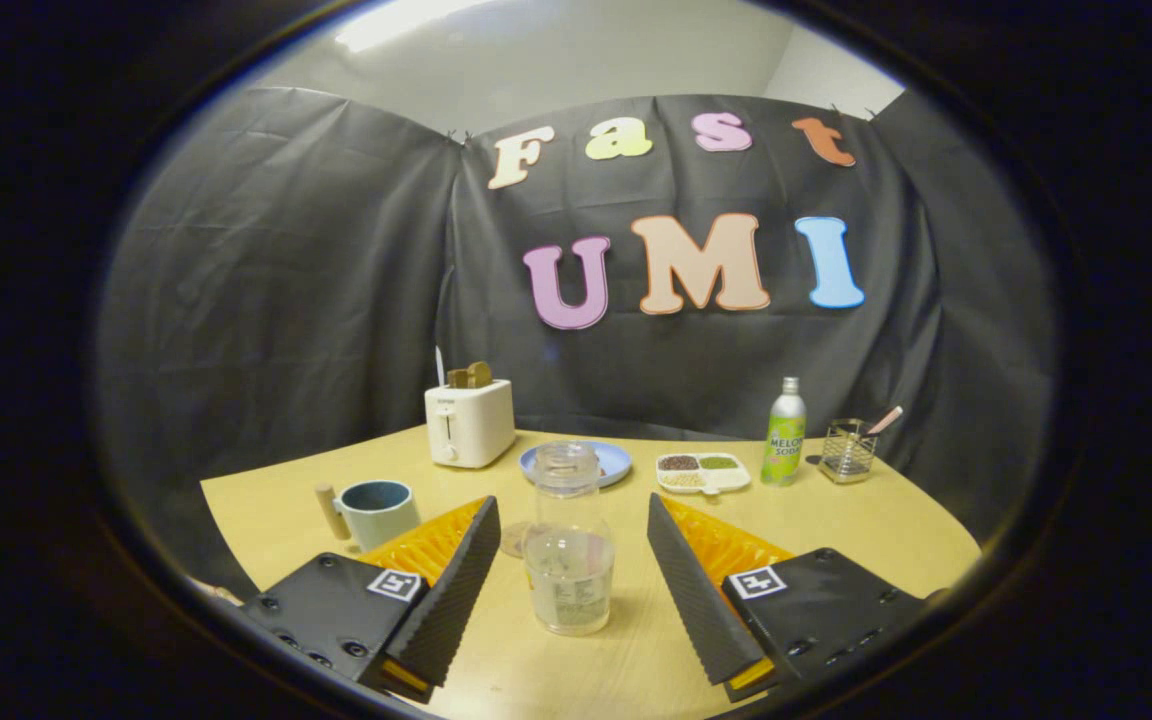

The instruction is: Take the bottle from table, then pour the juice into the cup, finally place the bottle on the coaster

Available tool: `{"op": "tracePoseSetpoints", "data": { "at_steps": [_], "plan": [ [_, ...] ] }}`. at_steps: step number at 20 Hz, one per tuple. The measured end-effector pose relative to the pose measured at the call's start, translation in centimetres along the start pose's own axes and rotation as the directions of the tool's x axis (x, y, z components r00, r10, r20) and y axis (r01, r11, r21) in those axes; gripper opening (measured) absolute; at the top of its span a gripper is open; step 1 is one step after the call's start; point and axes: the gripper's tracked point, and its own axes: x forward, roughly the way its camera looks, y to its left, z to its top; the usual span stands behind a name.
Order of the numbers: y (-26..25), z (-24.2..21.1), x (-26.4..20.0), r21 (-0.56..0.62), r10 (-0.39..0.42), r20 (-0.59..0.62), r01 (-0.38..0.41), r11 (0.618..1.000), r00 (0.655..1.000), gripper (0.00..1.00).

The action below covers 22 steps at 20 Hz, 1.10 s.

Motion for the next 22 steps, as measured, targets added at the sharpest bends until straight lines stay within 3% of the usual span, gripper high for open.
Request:
{"op": "tracePoseSetpoints", "data": {
  "at_steps": [22],
  "plan": [
    [0.8, -7.2, 3.8, 0.012, 0.008, -0.168, -0.007, 1.000, 0.986, 0.95]
  ]
}}
